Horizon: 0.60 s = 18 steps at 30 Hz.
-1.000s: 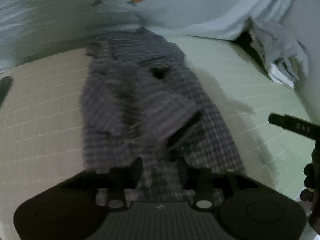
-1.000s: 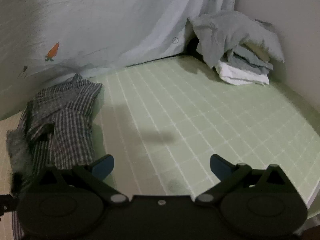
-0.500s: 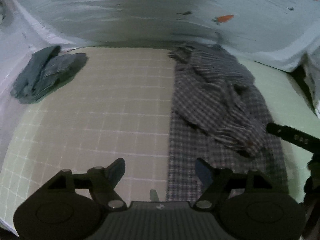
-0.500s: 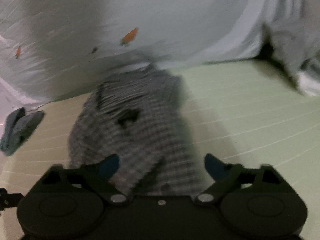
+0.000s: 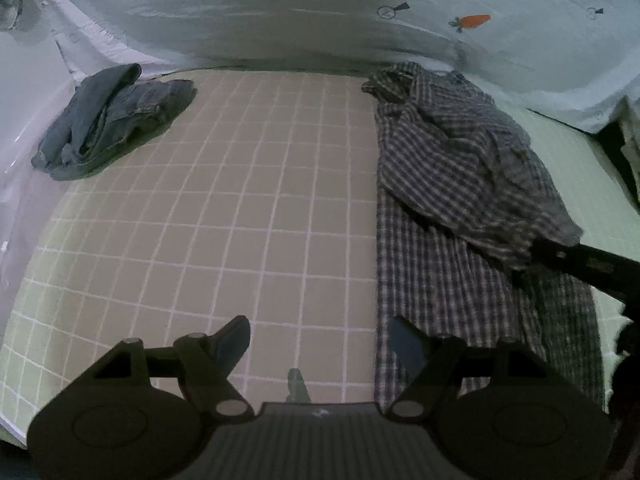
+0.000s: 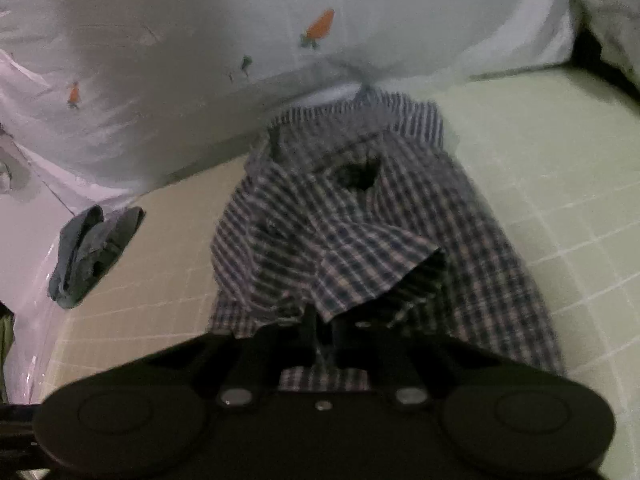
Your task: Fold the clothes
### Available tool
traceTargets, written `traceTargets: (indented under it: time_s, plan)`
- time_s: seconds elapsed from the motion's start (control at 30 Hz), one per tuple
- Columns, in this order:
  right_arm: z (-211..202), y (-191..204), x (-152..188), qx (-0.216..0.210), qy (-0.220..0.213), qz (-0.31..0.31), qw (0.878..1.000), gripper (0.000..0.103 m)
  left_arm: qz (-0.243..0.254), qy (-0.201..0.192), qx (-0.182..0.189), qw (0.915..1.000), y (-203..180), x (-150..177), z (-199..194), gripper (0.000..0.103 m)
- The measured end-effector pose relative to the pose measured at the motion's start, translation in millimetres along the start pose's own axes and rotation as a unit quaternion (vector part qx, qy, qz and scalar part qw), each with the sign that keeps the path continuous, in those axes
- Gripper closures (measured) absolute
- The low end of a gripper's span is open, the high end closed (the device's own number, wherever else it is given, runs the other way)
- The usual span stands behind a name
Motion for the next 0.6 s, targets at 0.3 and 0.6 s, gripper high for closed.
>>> traceTargets:
  time_s: [0.3,0.6]
  plan:
    - [-74.7,0.4,46.4,0.065,-0.019,0.039,0.997,0.097,0.035,0.000,0.040,0.9986,-12.5,-2.0,1.3,0.025]
    - [-98.7,-4.3,106.3,0.113,-0.014,0.107,0.988,0.097,0.088,0.003,0.082,0.9927,-28.4,14.4,2.3,0.025]
Point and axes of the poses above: each gripper's, at about its wrist camera, not at the fingertips, and z roughly the way its jaws point, y to its left, x to its underside, the point moved 10 cm from there along z, roughly the way its jaws point, and after that the axes turned 9 degrees about -x, right-handed, at the moved point
